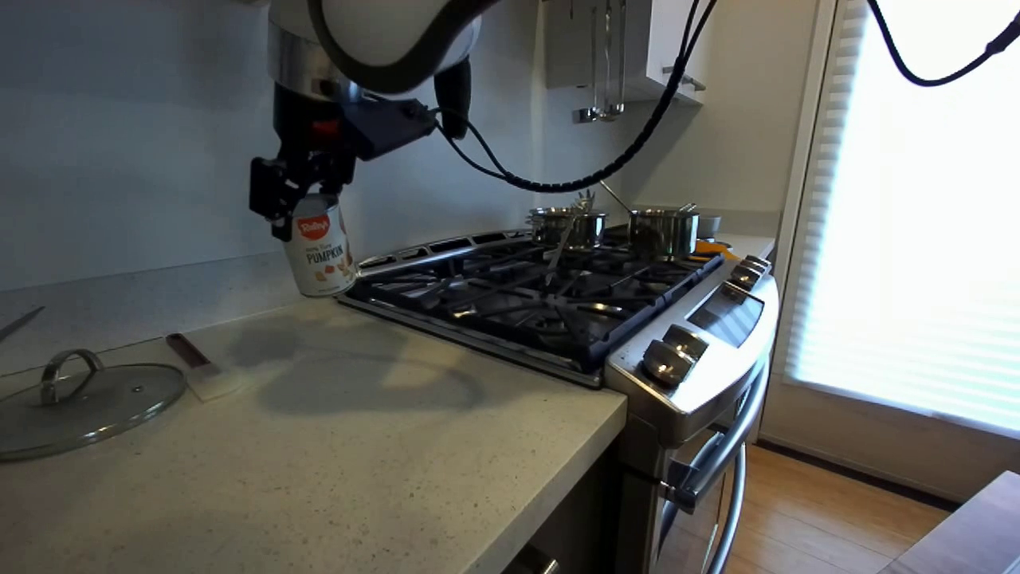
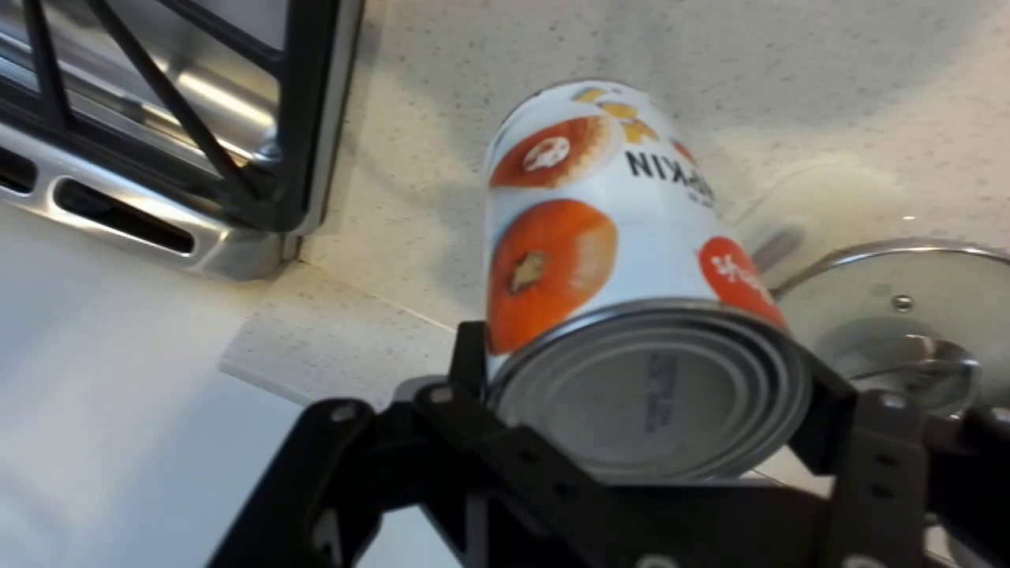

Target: Move the canned pumpkin to the back right side of the counter

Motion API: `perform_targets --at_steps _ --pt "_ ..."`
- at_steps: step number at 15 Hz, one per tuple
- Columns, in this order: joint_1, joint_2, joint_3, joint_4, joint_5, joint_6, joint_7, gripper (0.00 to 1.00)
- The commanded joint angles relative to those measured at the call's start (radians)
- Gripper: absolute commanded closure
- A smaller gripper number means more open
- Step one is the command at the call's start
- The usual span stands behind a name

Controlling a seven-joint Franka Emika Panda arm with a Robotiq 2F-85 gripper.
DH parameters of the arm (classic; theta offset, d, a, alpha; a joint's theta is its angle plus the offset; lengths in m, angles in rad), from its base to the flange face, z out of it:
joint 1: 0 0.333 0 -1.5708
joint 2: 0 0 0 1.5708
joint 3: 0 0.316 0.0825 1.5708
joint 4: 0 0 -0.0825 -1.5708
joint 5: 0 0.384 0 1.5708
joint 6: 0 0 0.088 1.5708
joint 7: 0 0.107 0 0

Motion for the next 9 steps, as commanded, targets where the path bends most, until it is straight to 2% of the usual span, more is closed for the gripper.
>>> perform_targets --at_steps 1,3,9 --pt "-0.014 0.005 0.000 -0.013 -0.040 0.027 0.031 0.18" --pt "-0.015 0.006 -0.021 -0.042 -0.068 0.062 0.057 0.18" --pt "-0.007 0.003 -0.023 -0.047 -0.071 0.066 0.068 0.18"
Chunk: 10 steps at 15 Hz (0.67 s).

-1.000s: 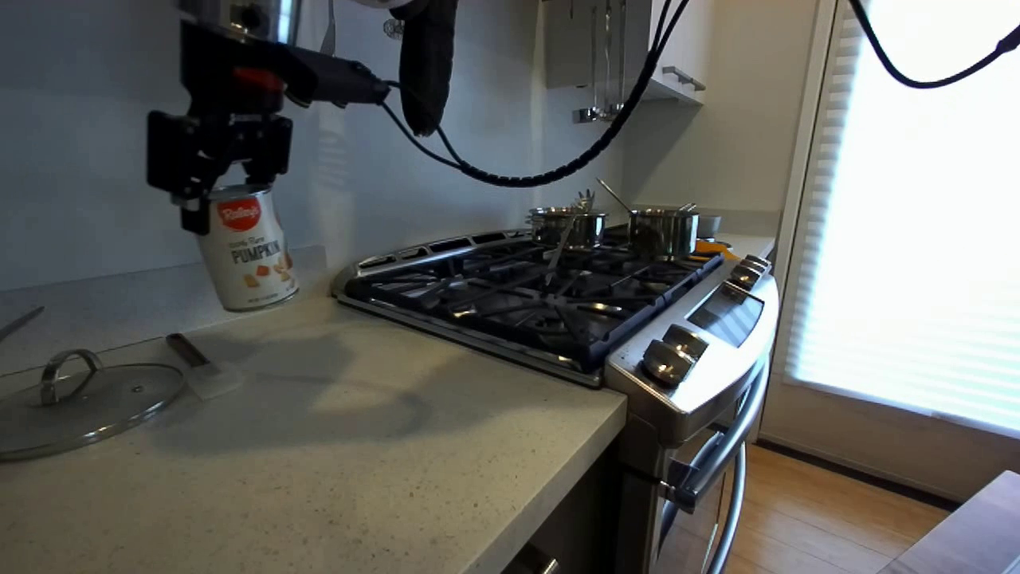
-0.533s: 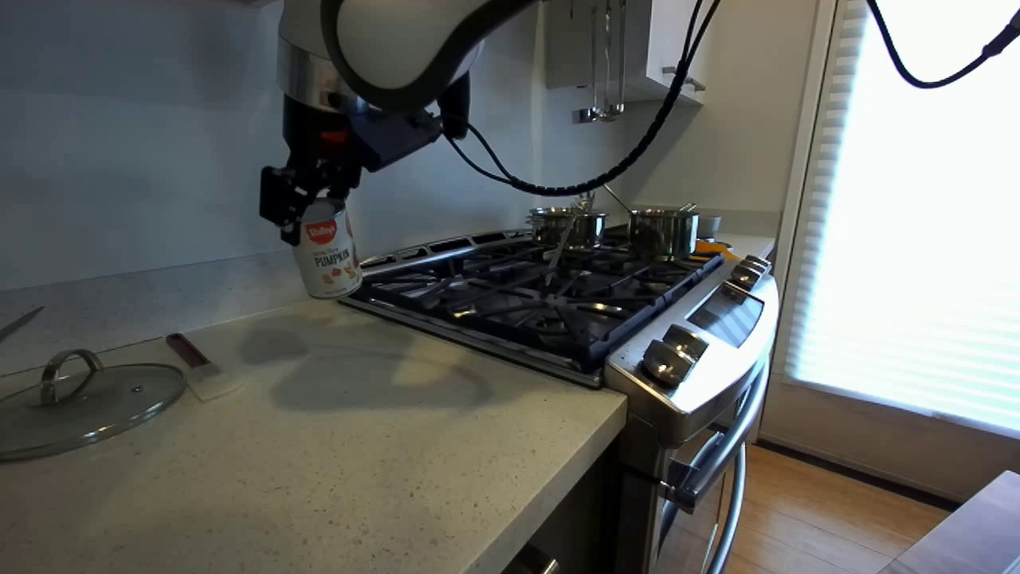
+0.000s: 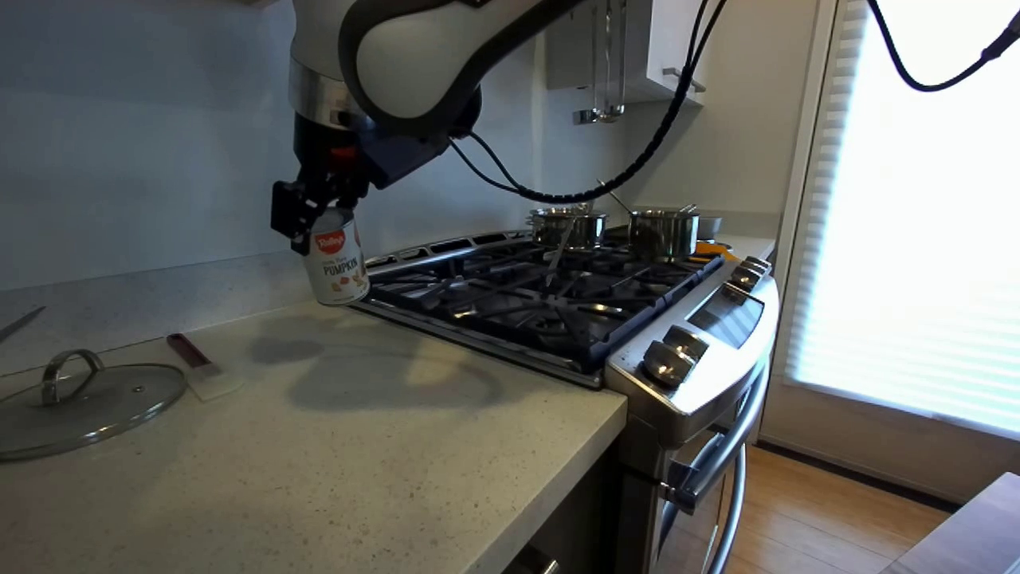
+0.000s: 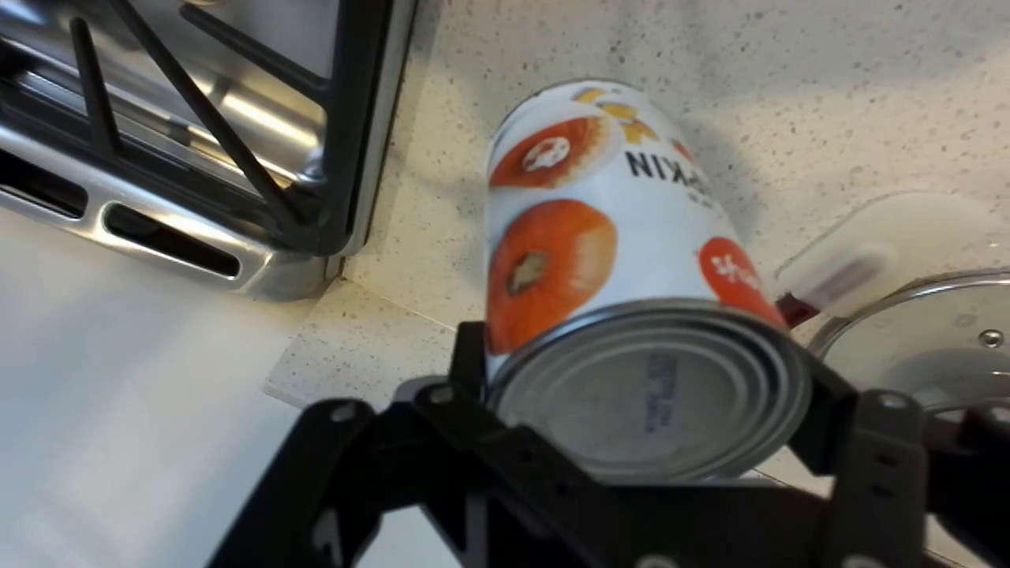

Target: Move the canned pumpkin to the back right side of the counter

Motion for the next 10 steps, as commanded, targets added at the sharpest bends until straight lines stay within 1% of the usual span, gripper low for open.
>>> perform_targets --at_steps 1,6,7,8,10 --pt "-0.015 0.005 0.019 0.010 -0.009 -0.008 0.003 0.43" --pt "-0.022 0.130 -0.029 0.131 -0.027 0.045 0.103 0.43" --pt "-0.027 0.158 -0.035 0.158 -0.020 0.074 0.109 0.43" --pt "-0.020 0.187 -0.056 0.185 -0.030 0.096 0.133 0.43" --pt "-0.018 0.241 -0.082 0.236 -0.013 0.156 0.156 0.43"
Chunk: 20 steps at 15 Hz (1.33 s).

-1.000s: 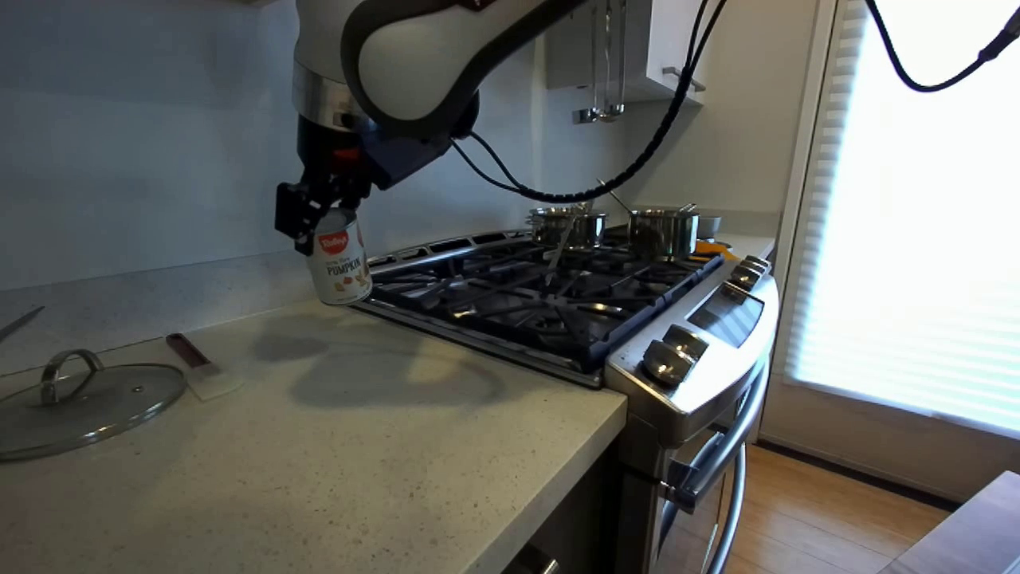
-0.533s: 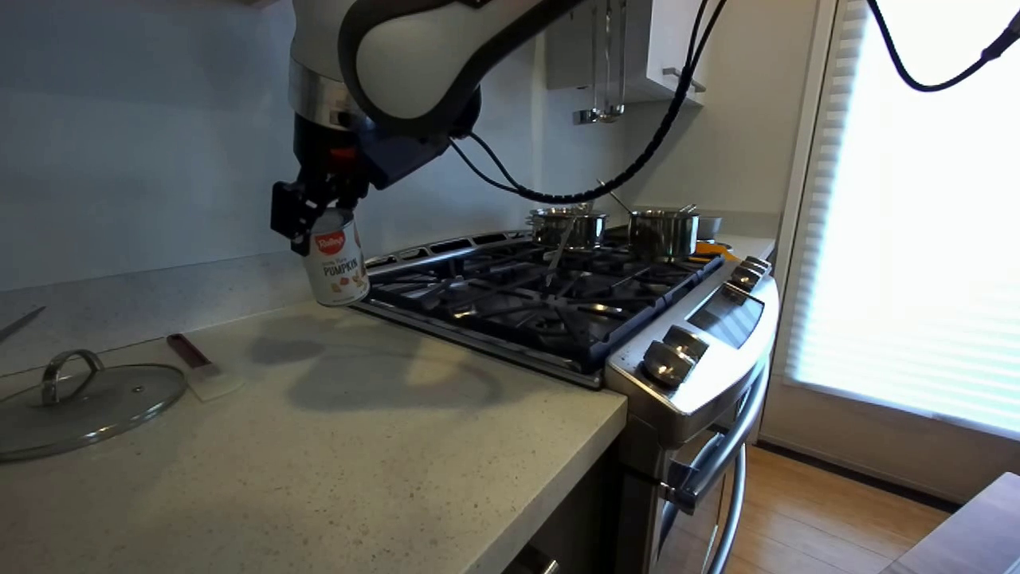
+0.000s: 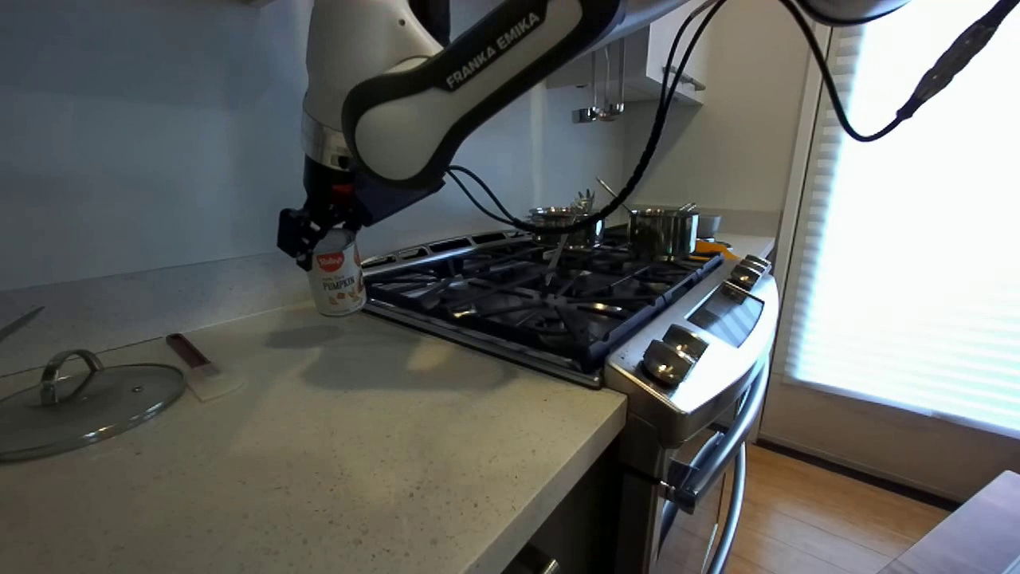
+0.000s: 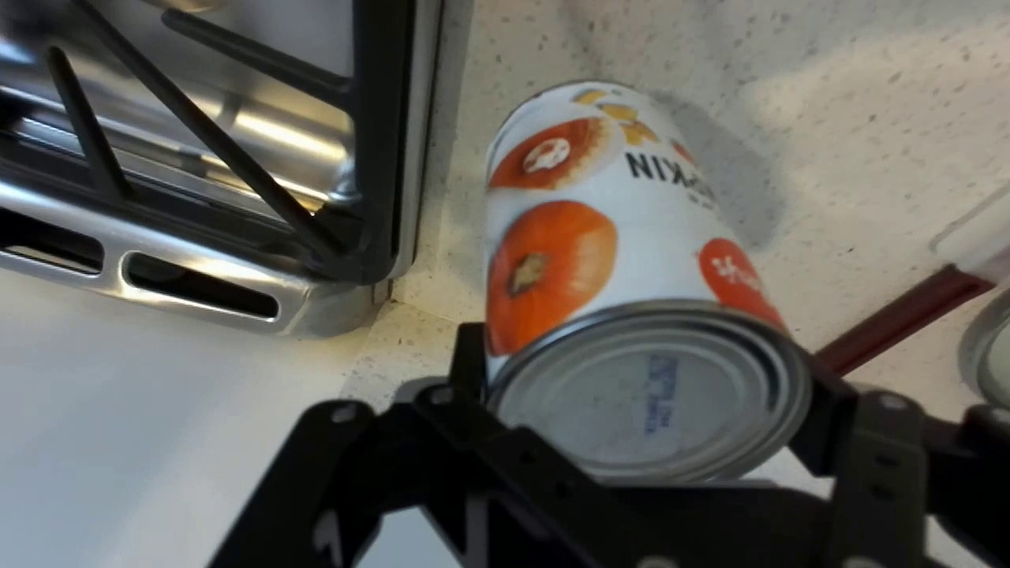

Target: Move the canned pumpkin to the back right side of the counter

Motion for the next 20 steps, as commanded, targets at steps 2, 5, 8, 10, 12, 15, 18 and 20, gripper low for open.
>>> perform_targets --at_steps 2,5,8,10,12,15,18,20 --pt "-0.004 0.127 -0.036 0.137 0.008 0.121 0.075 0.43" --pt "-0.011 0.184 -0.041 0.179 0.012 0.194 0.112 0.43" --pt "-0.013 0.226 -0.049 0.207 0.008 0.242 0.143 0.43" --pt "-0.014 0.245 -0.053 0.226 0.007 0.265 0.154 0.43" --pt "-0.015 0.258 -0.055 0.241 0.005 0.273 0.154 0.43" --pt "-0.014 0.270 -0.063 0.258 0.000 0.279 0.154 0.04" --pt "-0.014 0.276 -0.071 0.274 0.002 0.296 0.156 0.00" --pt "-0.012 0.275 -0.078 0.280 0.004 0.295 0.160 0.00"
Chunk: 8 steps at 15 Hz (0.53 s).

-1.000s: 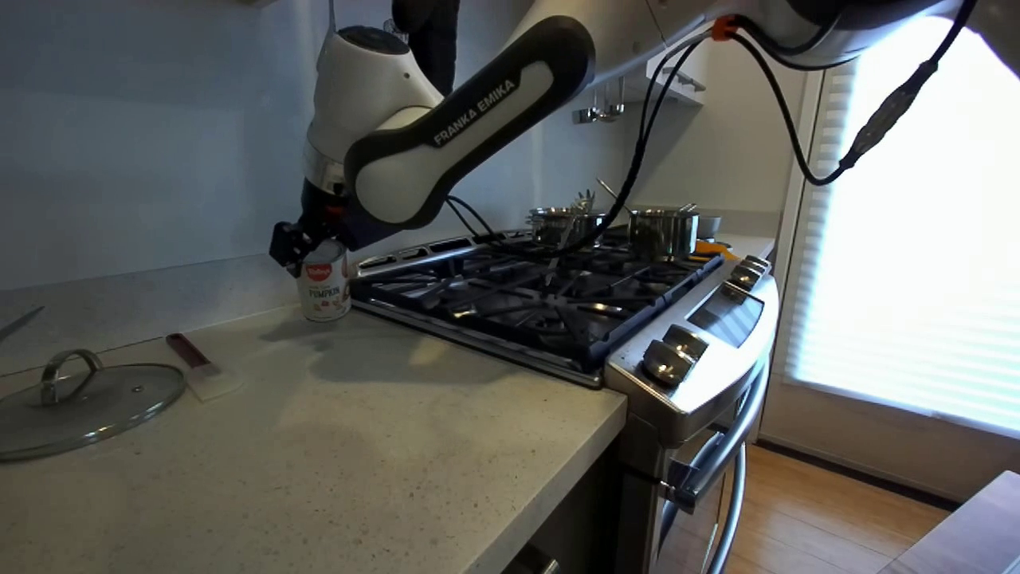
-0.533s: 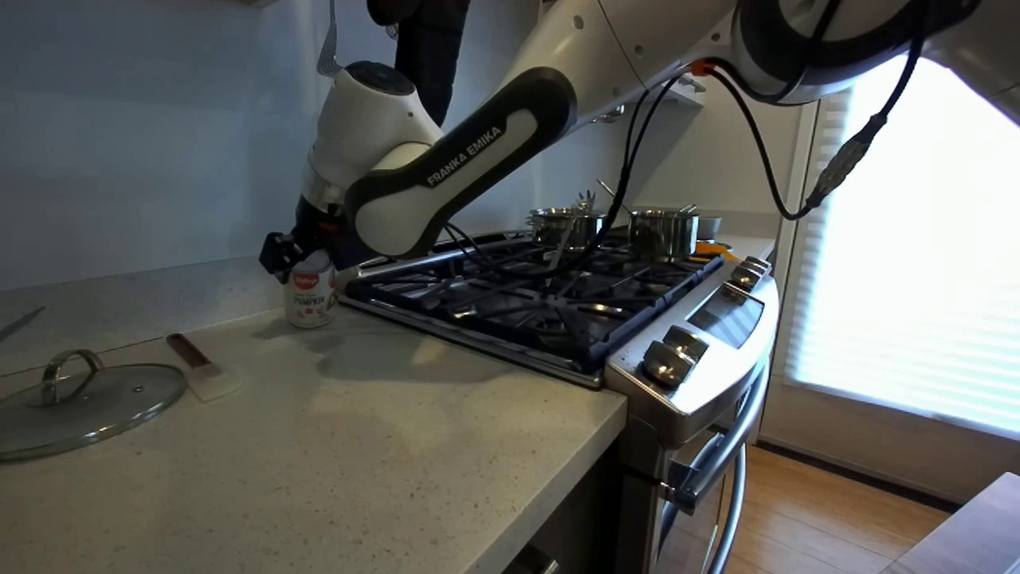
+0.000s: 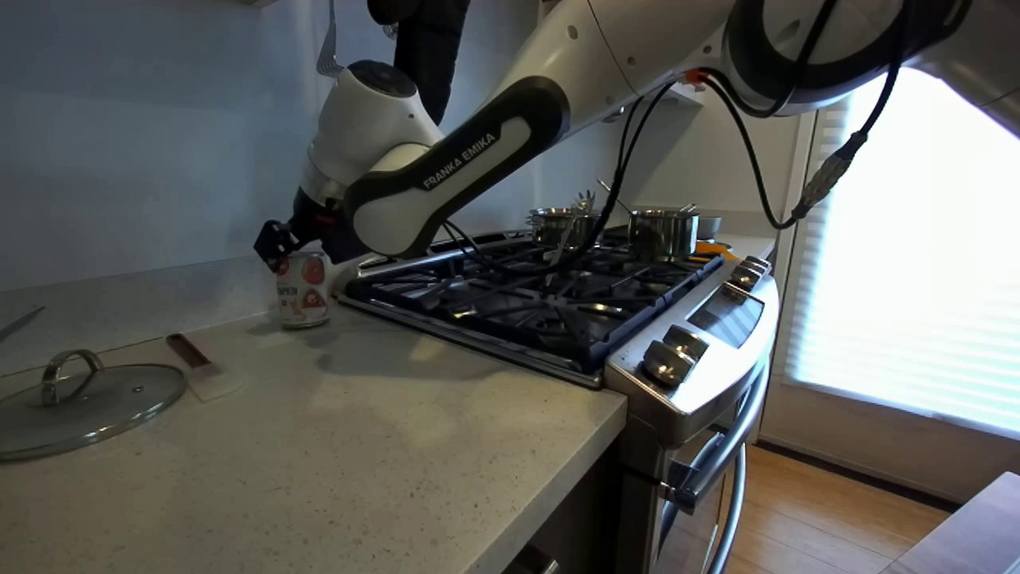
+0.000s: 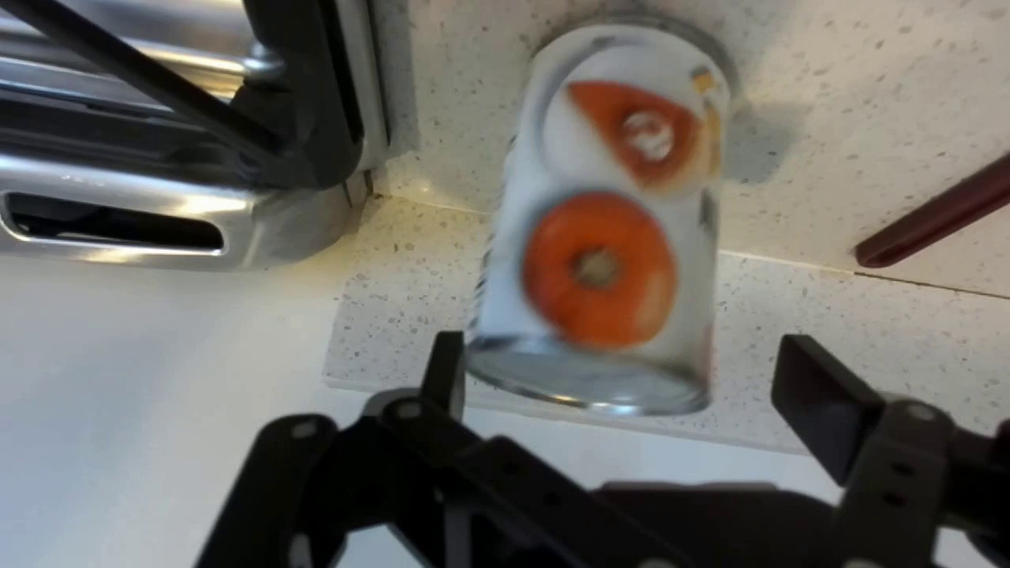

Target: Move the canned pumpkin to the back right side of the counter

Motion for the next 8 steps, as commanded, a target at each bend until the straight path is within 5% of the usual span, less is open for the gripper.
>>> perform_targets --at_steps 1,8 --pt "0.004 0.021 -0.015 0.034 0.002 0.007 0.023 0.00" --pt "0.021 -0.048 0.023 -0.014 0.032 -0.294 0.012 0.00"
